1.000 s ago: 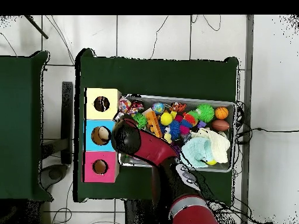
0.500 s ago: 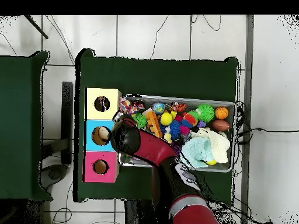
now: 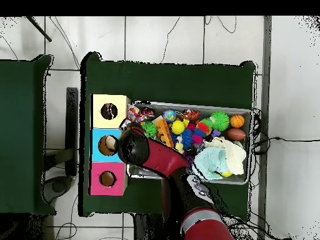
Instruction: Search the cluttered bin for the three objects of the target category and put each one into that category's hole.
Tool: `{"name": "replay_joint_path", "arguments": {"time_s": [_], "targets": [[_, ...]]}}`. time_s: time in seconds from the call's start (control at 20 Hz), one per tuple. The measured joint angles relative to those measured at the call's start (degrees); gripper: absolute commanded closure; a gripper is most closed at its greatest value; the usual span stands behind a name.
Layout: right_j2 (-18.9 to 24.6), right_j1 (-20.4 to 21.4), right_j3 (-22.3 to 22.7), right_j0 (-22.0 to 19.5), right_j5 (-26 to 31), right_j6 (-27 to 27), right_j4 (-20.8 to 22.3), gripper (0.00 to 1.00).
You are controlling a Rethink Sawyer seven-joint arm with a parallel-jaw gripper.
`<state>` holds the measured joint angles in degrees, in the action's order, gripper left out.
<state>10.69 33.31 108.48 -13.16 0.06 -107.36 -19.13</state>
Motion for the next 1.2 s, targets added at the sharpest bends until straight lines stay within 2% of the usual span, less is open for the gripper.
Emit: {"name": "replay_joint_path", "arguments": {"time_s": [0.25, 0.45, 0.55, 0.6, 0.75, 0.8, 1.2], "targets": [[-0.09, 0.30, -0.01, 0.32, 0.16, 0.00, 0.00, 1.00], [-1.68, 1.24, -0.29, 2.07, 2.10, 0.00, 0.00, 1.00], [-2.97, 1.95, -0.56, 3.16, 3.71, 0.00, 0.01, 1.00], [-4.89, 2.97, -1.06, 4.69, 6.44, 0.00, 0.03, 1.00], [-6.72, 4.20, -1.61, 6.09, 9.74, 0.00, 0.06, 1.00], [-8.00, 5.22, -2.17, 6.96, 12.43, 0.00, 0.07, 1.00], [-9.80, 7.38, -4.32, 8.52, 16.27, 0.00, 0.14, 1.00]]}}
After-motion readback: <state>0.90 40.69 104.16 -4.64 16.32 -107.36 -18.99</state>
